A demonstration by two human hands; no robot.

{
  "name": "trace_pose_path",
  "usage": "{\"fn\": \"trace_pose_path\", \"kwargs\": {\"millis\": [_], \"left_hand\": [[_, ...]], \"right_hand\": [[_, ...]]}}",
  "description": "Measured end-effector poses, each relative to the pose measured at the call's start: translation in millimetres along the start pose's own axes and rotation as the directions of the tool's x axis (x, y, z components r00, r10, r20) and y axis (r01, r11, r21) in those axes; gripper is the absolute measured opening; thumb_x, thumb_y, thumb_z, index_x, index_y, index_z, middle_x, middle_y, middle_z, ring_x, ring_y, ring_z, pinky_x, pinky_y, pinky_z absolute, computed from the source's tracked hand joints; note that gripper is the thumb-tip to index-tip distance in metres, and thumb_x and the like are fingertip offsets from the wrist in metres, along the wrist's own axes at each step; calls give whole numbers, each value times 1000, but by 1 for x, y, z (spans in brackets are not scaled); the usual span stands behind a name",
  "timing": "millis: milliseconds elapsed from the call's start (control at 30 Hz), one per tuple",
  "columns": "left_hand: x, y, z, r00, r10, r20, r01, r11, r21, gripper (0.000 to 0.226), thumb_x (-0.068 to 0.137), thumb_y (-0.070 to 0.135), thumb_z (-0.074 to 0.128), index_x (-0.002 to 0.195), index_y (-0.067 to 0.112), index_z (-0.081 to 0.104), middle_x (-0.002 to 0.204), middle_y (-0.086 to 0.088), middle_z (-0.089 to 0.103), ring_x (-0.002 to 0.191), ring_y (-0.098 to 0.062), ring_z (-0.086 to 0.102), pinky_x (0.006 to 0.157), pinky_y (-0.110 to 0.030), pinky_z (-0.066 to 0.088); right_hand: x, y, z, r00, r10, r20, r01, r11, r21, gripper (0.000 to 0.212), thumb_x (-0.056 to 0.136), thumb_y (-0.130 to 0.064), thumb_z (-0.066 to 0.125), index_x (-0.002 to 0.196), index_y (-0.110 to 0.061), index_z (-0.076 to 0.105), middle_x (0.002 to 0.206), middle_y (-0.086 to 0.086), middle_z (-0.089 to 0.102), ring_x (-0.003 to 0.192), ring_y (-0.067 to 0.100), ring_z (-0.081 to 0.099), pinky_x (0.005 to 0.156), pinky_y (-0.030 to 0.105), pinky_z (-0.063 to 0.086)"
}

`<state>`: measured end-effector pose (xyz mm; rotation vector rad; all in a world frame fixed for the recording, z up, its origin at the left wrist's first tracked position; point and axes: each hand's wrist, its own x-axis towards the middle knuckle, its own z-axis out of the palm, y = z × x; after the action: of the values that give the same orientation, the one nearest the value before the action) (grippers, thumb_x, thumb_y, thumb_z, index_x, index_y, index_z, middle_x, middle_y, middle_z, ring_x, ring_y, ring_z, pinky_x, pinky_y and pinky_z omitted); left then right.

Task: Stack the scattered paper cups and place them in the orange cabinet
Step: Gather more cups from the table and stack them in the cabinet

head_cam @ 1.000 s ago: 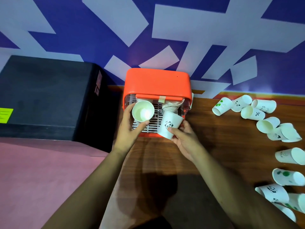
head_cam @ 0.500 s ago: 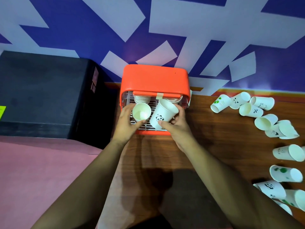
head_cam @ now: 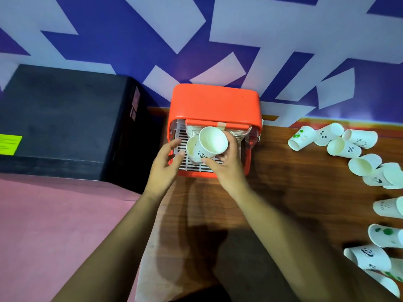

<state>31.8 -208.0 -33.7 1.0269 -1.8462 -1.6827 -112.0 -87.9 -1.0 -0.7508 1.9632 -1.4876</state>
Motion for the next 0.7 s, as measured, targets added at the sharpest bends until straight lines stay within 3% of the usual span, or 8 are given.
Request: {"fn": "trace_pose_path", "kwargs": {"millis": [67, 167, 300, 400, 533, 700], "left_hand": [[-2, 10, 3, 1000, 19, 3, -19, 999, -38, 50, 91, 48, 66, 137, 30, 58, 141, 10, 59, 134, -10, 53, 114, -47, 42], [1, 19, 7, 996, 55, 65, -54, 998, -14, 54, 91, 48, 68, 140, 29, 56, 143, 9, 58, 136, -11, 51, 115, -49, 41], [3, 19, 11, 993, 68, 100, -68, 998, -4, 54, 91, 35, 71, 142, 24, 55, 141, 10, 59, 132, -14, 55, 109, -52, 46], [2, 15, 11, 989, 95, 115, -93, 995, -21, 49, 96, 26, 68, 143, 23, 53, 143, 8, 58, 134, -16, 53, 110, -53, 44], [-1, 11, 9, 988, 112, 106, -109, 994, -33, 46, 101, 21, 61, 146, 22, 50, 146, 5, 56, 136, -19, 52, 112, -52, 43], [0, 8, 6, 986, 111, 122, -112, 994, -1, 42, 102, 20, 59, 144, 20, 53, 144, 8, 57, 138, -11, 49, 116, -39, 41]], "right_hand": [[2, 0, 5, 1000, -27, -15, 27, 999, -40, 79, 71, -4, 76, 134, -32, 39, 134, -22, 45, 124, -1, 48, 102, 29, 46], [4, 1, 13, 999, -36, -18, 34, 993, -110, 76, 74, -8, 78, 136, -29, 40, 126, -35, 44, 116, -4, 49, 95, 12, 41], [8, 2, 15, 999, -41, -5, 39, 981, -191, 76, 78, -3, 74, 141, -25, 37, 130, -20, 44, 113, -6, 42, 88, 9, 42], [7, 5, 12, 997, -71, 39, 79, 965, -251, 80, 81, -9, 75, 147, -22, 32, 139, -19, 38, 119, -16, 34, 89, -5, 28], [0, 11, 8, 993, -98, 71, 114, 950, -291, 77, 85, -21, 76, 147, -19, 32, 139, -19, 38, 120, -29, 28, 93, -4, 26], [-3, 19, 15, 997, -70, 12, 71, 957, -283, 69, 82, -27, 79, 139, -21, 40, 136, -10, 50, 123, 0, 45, 101, 19, 41]]}}
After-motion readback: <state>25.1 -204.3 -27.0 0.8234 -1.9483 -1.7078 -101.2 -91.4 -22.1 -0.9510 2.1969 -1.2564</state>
